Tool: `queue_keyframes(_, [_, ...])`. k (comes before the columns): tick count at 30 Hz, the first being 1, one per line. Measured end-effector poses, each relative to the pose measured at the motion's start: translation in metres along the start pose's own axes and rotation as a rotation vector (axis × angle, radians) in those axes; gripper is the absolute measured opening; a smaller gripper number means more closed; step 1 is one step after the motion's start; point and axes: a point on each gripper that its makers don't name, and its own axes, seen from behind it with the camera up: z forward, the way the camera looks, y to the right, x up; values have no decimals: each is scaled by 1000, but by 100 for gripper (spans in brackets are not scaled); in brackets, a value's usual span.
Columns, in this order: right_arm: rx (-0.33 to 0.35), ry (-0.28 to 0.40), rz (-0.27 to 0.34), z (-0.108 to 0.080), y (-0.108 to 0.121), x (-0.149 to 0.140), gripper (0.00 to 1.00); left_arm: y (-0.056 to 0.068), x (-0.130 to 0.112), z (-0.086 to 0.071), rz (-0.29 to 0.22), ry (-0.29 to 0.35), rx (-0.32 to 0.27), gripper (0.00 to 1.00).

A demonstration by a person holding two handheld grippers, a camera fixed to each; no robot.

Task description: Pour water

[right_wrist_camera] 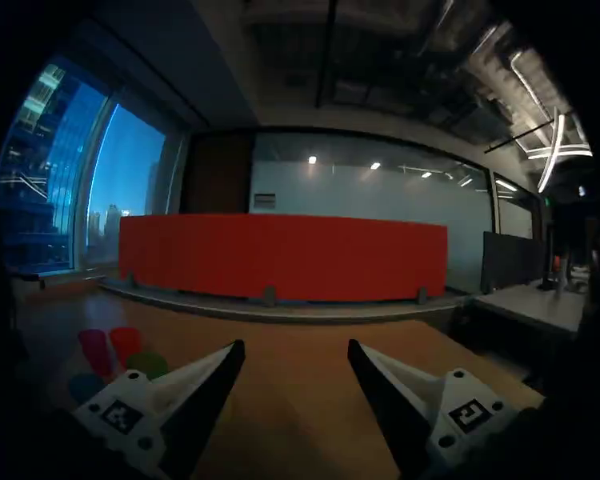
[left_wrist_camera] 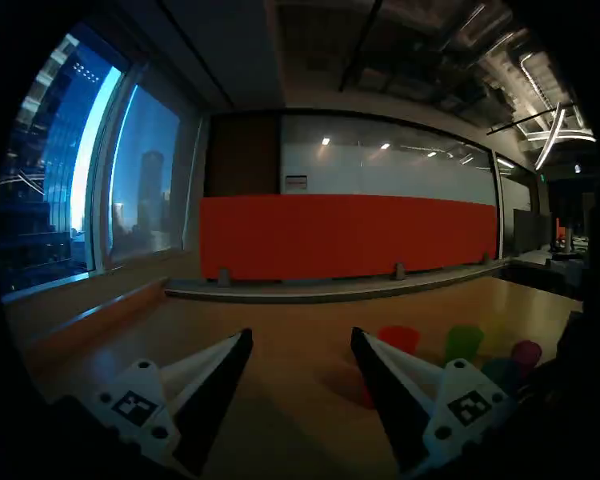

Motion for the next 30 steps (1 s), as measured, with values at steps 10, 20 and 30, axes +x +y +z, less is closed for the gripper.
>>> queue_keyframes(10, [13,5,-6,4,3,26,100,9,25,7,-6,-6,-20,91])
queue_keyframes(20, [23,-6,5,4,1,40,100,16,49,10,-18,-9,-52,91])
queue_keyframes(30, [34,-20,1,6,1,57,100,20,68,14,-16,-29,-69,91])
